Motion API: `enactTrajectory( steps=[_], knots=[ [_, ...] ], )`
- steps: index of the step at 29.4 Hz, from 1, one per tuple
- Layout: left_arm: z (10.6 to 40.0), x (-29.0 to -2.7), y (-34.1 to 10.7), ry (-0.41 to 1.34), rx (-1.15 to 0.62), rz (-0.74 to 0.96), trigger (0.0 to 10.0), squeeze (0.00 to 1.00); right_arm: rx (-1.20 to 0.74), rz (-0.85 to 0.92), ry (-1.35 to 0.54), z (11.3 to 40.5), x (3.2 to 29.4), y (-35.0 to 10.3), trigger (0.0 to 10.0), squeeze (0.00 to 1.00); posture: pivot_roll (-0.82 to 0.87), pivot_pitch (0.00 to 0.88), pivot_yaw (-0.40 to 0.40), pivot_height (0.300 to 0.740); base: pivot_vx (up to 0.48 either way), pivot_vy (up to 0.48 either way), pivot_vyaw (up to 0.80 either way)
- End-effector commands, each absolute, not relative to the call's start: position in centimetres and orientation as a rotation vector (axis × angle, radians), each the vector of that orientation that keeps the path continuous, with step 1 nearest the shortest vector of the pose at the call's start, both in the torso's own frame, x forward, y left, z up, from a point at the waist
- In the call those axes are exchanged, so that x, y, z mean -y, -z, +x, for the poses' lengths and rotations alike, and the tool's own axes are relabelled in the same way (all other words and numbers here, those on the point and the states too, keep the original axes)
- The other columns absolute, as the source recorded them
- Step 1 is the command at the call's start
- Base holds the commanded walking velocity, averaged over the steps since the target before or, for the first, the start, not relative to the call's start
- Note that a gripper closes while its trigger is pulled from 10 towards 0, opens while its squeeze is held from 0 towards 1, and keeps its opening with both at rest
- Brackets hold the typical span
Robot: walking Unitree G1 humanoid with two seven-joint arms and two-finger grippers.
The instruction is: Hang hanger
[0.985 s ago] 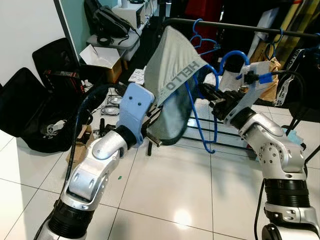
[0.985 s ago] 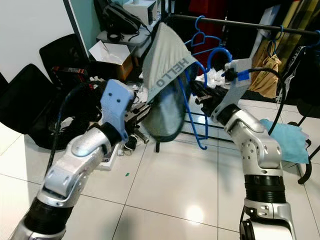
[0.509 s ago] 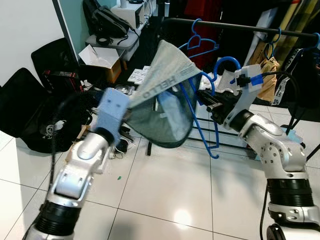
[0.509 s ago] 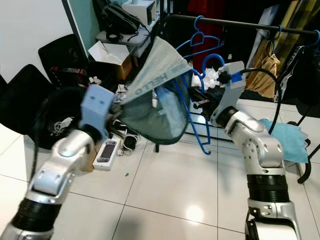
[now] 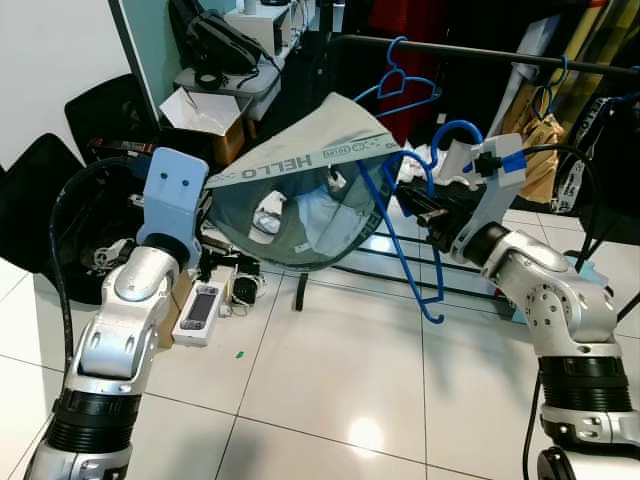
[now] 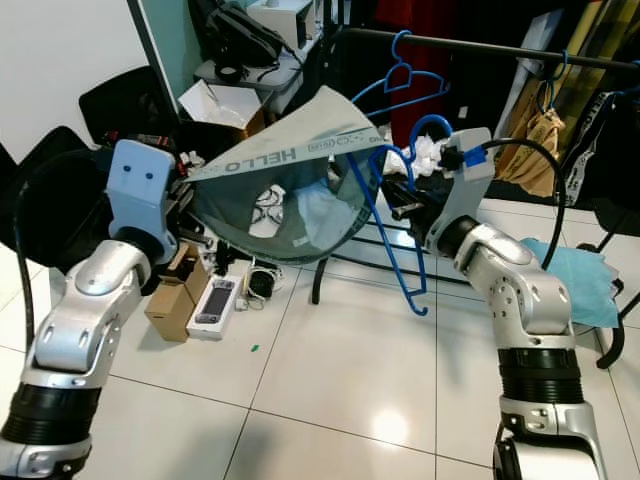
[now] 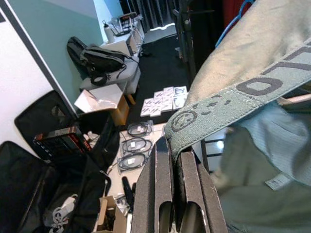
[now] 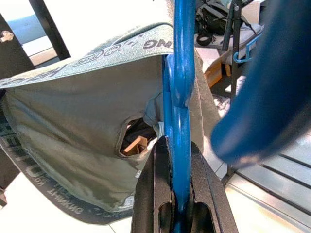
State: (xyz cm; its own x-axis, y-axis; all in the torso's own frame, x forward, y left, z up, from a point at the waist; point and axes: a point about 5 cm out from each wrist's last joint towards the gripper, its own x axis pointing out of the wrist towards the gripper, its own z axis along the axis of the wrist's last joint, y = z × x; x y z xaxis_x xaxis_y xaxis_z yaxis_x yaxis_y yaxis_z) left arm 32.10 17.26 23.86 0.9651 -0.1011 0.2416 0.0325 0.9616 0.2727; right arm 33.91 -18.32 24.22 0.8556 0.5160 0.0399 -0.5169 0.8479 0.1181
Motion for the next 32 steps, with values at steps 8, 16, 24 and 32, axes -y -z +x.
enactTrajectory(
  steps=[8, 16, 24, 32],
  knots=[
    [32.3, -19.0, -24.7, -0.009, 0.285, 0.271, 0.0, 0.0, -0.01, 0.126, -0.489, 34.3, 19.2, -24.3, 10.0, 0.0, -0.04, 0.078, -0.002, 0.74, 0.0, 0.0, 0.0],
    [31.9, -18.1, -23.9, 0.029, 0.269, 0.251, 0.0, 0.0, -0.01, 0.141, -0.44, 34.7, 19.8, -24.3, 10.0, 0.0, -0.04, 0.076, -0.003, 0.74, 0.0, 0.0, 0.0],
    [31.4, -16.8, -22.9, 0.066, 0.248, 0.231, 0.0, 0.0, -0.017, 0.172, -0.397, 34.9, 20.2, -24.3, 10.0, 0.0, -0.04, 0.077, -0.006, 0.74, 0.0, 0.0, 0.0],
    [30.8, -14.2, -23.2, 0.197, 0.281, 0.161, 0.0, 0.0, -0.055, 0.322, -0.337, 35.5, 20.6, -23.9, 10.0, 0.0, -0.03, 0.081, -0.006, 0.74, 0.0, 0.0, 0.0]
  ],
)
